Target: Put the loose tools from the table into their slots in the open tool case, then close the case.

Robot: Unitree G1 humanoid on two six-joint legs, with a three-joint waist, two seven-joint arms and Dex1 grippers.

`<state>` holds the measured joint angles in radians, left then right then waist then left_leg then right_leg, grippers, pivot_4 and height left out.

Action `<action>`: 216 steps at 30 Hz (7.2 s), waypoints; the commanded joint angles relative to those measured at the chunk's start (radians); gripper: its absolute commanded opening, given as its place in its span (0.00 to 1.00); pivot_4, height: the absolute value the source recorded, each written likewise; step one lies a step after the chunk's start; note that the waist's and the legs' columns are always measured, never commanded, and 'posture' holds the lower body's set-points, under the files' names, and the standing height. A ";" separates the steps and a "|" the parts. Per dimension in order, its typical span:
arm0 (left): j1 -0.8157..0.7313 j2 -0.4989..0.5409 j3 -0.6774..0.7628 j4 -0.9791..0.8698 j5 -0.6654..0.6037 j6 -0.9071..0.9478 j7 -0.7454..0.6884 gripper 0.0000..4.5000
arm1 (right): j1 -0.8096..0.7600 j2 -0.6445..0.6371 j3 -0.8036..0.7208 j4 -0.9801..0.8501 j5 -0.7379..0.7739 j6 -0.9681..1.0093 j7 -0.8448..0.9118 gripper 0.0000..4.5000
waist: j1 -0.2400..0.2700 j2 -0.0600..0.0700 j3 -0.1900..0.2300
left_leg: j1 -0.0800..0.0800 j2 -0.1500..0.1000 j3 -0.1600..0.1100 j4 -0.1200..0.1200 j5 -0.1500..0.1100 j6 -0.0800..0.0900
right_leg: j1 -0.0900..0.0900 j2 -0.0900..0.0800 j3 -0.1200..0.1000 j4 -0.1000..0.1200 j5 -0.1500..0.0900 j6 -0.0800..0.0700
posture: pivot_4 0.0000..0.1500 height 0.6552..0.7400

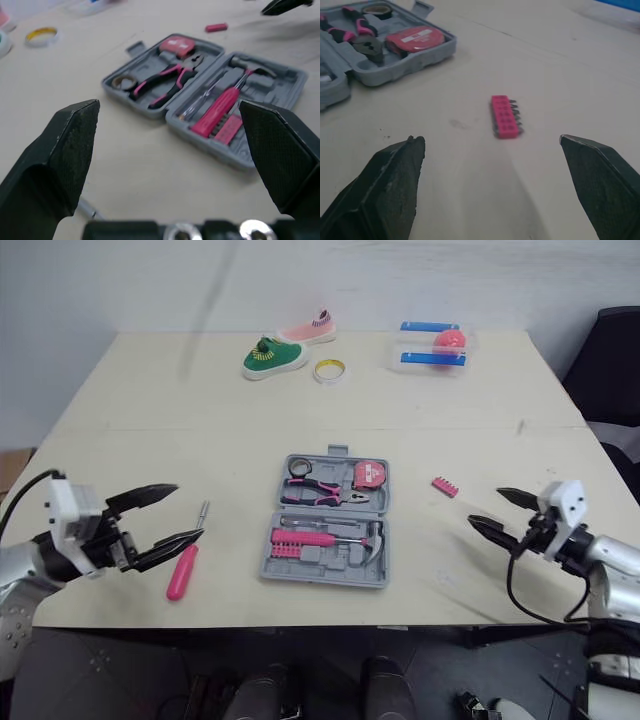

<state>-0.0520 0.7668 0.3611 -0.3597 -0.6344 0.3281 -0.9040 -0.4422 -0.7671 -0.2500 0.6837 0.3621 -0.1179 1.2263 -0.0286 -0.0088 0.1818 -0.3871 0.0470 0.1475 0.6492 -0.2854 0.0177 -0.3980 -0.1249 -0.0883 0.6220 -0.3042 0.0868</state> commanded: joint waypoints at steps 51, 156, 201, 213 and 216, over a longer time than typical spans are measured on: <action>-0.046 0.034 -0.139 -0.109 -0.017 0.021 -0.173 1.00 | -0.361 0.092 0.168 0.128 -0.185 -0.023 0.171 0.17 | -0.029 0.003 0.002 | 0.001 0.003 0.002 0.002 0.001 -0.003 | 0.000 0.009 0.007 0.000 0.000 0.001 | 1.00 1.00; 0.128 0.002 -0.080 -0.090 0.046 -0.055 -0.104 1.00 | -0.071 0.242 0.532 -0.399 -0.172 -0.240 0.118 0.00 | -0.001 -0.002 -0.001 | -0.003 0.006 0.002 0.002 0.000 -0.004 | -0.007 0.008 -0.002 0.004 0.000 -0.003 | 1.00 1.00; 0.512 -0.183 0.414 -0.368 -0.168 0.425 0.579 1.00 | 0.023 0.141 0.049 -0.550 0.338 0.036 0.247 0.99 | -0.014 -0.002 0.000 | -0.002 0.011 0.005 0.000 -0.007 -0.008 | -0.010 0.010 0.009 0.005 -0.002 -0.008 | 1.00 1.00; 0.365 -0.286 0.115 -0.432 -0.057 0.657 0.919 1.00 | 0.076 0.153 0.200 -0.639 0.343 -0.011 0.388 0.99 | 0.001 -0.003 0.000 | -0.001 0.010 0.005 0.001 -0.003 -0.007 | -0.010 0.011 0.009 0.005 -0.002 -0.009 | 1.00 1.00; 0.342 -0.302 0.071 -0.429 -0.036 0.688 0.940 1.00 | 0.086 0.148 0.206 -0.627 0.355 -0.029 0.388 0.99 | 0.001 -0.003 0.000 | -0.001 0.010 0.005 0.001 -0.003 -0.006 | -0.010 0.011 0.009 0.005 -0.002 -0.009 | 1.00 1.00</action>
<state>0.2966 0.4684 0.4431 -0.7732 -0.6888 1.0073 0.0212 -0.3608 -0.6024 -0.0403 0.0783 0.6883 -0.1295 1.5523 -0.0273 -0.0115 0.1819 -0.3883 0.0574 0.1530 0.6506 -0.2881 0.0114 -0.4076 -0.1137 -0.0790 0.6272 -0.3060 0.0783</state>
